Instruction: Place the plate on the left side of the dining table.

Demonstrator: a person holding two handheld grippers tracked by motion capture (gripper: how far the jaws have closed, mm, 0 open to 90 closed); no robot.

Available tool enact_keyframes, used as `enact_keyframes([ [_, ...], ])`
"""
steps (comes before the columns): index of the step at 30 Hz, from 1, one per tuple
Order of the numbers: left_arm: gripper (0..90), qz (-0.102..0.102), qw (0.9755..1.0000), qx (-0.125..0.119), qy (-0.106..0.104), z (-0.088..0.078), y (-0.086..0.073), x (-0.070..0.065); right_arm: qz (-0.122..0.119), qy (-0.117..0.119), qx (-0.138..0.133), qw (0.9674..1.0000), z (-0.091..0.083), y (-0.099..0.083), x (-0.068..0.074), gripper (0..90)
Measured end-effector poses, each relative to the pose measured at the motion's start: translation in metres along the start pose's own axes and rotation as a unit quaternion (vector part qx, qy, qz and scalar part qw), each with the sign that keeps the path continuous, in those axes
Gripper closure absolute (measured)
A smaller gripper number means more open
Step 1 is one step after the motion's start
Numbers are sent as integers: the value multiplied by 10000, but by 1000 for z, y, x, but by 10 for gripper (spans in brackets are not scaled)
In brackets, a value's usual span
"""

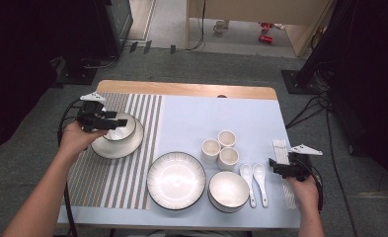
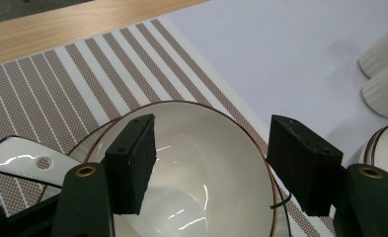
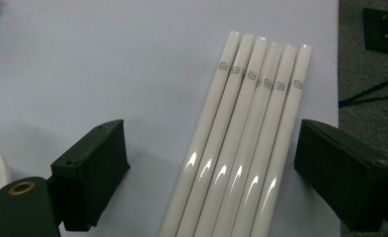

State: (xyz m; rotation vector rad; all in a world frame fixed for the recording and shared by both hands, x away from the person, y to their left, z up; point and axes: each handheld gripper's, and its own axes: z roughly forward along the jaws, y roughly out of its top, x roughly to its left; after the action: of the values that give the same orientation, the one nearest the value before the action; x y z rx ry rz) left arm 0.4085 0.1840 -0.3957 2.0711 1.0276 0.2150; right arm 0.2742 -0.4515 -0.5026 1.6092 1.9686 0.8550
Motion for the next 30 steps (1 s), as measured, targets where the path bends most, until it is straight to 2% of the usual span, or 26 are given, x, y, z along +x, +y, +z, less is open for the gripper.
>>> enact_keyframes([
  [17, 318, 126, 9997, -178, -102, -9, -14, -27, -8, -2, -3, 10000, 0, 0, 0, 126],
  [30, 288, 74, 9994, -279, -212, -16, -30, -41, -7, -10, -4, 10000, 0, 0, 0, 126],
])
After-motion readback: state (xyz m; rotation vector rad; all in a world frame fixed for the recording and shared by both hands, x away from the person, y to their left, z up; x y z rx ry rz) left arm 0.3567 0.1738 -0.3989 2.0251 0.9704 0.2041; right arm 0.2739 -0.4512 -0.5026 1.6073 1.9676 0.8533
